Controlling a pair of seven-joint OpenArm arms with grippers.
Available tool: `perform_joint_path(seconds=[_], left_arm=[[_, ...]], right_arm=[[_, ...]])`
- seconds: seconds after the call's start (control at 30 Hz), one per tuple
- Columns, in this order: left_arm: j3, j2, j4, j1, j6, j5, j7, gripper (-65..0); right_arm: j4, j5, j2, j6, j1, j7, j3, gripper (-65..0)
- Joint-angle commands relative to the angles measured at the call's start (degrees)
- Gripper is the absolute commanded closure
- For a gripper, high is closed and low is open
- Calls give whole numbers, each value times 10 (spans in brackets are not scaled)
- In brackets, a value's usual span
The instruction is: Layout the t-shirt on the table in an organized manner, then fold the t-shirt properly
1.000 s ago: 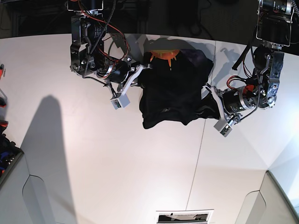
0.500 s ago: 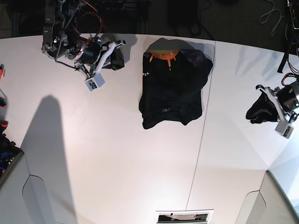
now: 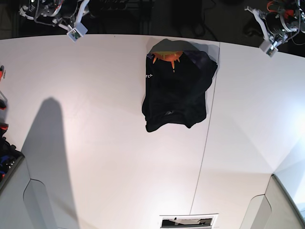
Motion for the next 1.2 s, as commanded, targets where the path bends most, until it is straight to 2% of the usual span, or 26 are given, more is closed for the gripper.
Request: perform_joint_path(seconds=[0.0, 0.13, 0.27, 0.37, 0.5, 0.7, 0.77, 0.9, 0.97, 1.07, 1.17], left_arm=[[-6, 4, 8, 18, -5, 10, -23, -53], [-2, 36, -2, 61, -5, 76, -49, -53], [38, 24, -50, 76, -5, 94, -43, -53], [93, 12, -100, 69, -5, 93, -43, -53], [184, 15, -176, 39, -5, 96, -43, -52], [345, 22, -303, -59, 82, 131, -52, -52], [386, 41, -357, -100, 106, 164, -65, -52], [450, 98, -508, -197, 145, 210, -66, -52], [470, 128, -597, -244, 149, 224, -83, -52], [478, 167, -721, -304, 149, 240, -130, -52], [478, 197, -792, -345, 149, 257, -167, -52]], right_arm=[[9, 9, 13, 2, -11, 3, 1, 0], [8, 31, 31, 2, -41, 1, 0, 0], [1, 58, 30, 2, -71, 0, 0, 0], [-16, 59, 10, 2, -80, -16, 0, 0], [-75, 53, -23, 2, -88, -49, -5, 0], [-221, 8, -32, 2, -77, -38, -50, 0], [-285, -24, -32, -8, -52, -29, -66, 0], [-439, -83, -32, -57, 35, -31, -97, 0], [-515, -103, -35, -78, 84, -31, -111, 0], [-612, -112, -47, -82, 150, -29, -124, 0], [-672, -112, -59, -81, 203, -22, -124, 0]])
